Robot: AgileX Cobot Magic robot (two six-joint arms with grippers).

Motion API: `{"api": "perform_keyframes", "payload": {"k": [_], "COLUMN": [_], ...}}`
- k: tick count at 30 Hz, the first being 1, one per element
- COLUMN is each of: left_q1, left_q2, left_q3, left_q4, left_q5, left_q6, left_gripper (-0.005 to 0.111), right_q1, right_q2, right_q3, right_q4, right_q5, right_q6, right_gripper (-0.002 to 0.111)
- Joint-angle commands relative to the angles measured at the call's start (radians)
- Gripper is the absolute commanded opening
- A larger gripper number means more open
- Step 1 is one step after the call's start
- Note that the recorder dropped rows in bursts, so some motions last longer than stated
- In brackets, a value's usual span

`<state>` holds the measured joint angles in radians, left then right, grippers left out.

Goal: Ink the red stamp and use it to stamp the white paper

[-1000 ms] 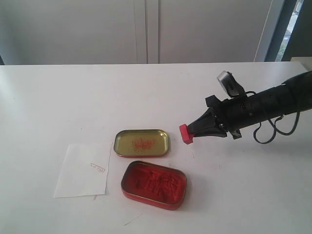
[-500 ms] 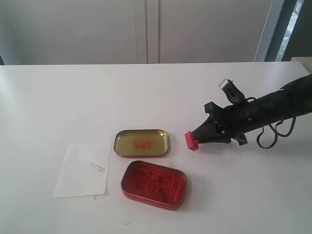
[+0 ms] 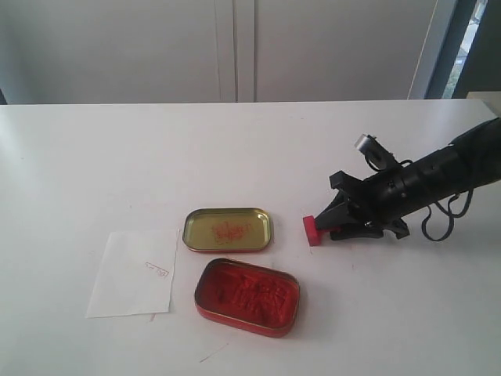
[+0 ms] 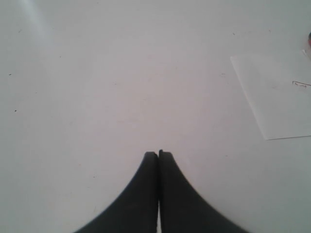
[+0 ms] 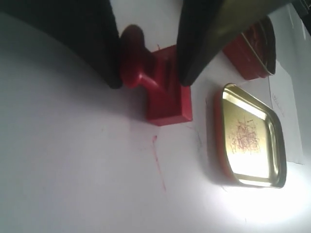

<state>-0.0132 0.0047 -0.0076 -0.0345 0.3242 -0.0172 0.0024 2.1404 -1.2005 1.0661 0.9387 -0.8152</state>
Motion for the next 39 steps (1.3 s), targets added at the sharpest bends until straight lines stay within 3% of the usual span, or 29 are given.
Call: {"api": "perform_keyframes", "payload": {"k": [1, 10, 16, 22, 29, 39], "left_q1": [0.002, 0.002, 0.002, 0.002, 0.002, 0.002], "left_q2": [-0.005, -0.005, -0.005, -0.005, -0.005, -0.005], "left_q3": [0.008, 0.008, 0.008, 0.008, 0.008, 0.008], "left_q4": [-0.002, -0.002, -0.002, -0.002, -0.002, -0.002], "left_q5": [0.009, 0.009, 0.009, 0.009, 0.009, 0.009], "left_q6": [-0.004, -0.004, -0.004, -0.004, -0.004, -0.004], "left_gripper": [0.000, 0.000, 0.000, 0.000, 0.000, 0.000], "right_q1": [-0.009, -0.119, -0.142, -0.142, -0.142, -0.142], "right_q2": [-0.003, -0.047, -0.123, -0.229, -0.322, -0.452], "right_q3": [0.004, 0.004, 0.004, 0.004, 0.004, 0.006], "right_q4": [-0.083, -0.081, -0.100, -0.177, -0.249, -0.554], "right_q5": [-0.052, -0.024, -0.020, -0.010, -0.006, -0.099], "right_q6": [0.020, 0.035, 0.033, 0.035, 0.107, 0.407], "right_gripper": [0.038, 0.038, 0.036, 0.000, 0.000, 0.000]}}
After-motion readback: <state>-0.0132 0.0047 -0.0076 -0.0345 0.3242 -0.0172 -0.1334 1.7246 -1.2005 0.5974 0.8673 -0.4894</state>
